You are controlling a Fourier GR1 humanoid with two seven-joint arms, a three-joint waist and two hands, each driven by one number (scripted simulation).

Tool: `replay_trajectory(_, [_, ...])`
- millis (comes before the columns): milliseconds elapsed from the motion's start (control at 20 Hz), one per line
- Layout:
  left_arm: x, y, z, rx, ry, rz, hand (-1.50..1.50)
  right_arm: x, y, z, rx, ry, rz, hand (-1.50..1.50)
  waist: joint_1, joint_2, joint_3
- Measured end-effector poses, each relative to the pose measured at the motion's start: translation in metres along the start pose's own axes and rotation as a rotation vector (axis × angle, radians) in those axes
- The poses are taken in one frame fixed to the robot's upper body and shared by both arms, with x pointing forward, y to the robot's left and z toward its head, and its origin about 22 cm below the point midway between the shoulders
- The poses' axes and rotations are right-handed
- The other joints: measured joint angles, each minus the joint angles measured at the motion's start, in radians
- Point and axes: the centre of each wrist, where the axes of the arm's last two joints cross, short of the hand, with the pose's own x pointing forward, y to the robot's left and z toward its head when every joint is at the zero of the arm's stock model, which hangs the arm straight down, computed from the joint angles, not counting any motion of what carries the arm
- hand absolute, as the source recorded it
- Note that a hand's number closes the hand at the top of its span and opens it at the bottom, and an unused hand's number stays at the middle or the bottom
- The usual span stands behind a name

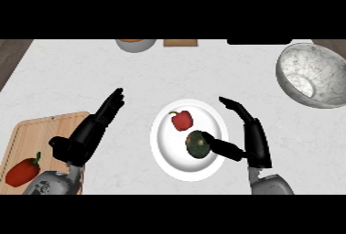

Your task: Pick the squash from the plate and place it in the bowl

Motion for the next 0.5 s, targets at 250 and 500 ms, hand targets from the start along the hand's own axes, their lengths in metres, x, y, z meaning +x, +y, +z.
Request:
replay_trajectory(250, [0.002,-0.010,-0.008,-0.014,0.000,0.004,0.00,0.018,-0.001,-0.016,0.117,0.029,0.251,-1.50,0.001,-0.003,-0.001])
replay_trajectory(500, [0.006,-0.013,-0.008,-0.027,-0.003,0.007,0.00,0.034,-0.004,-0.031,0.312,0.171,0.519,-1.50,0.011,-0.008,-0.003])
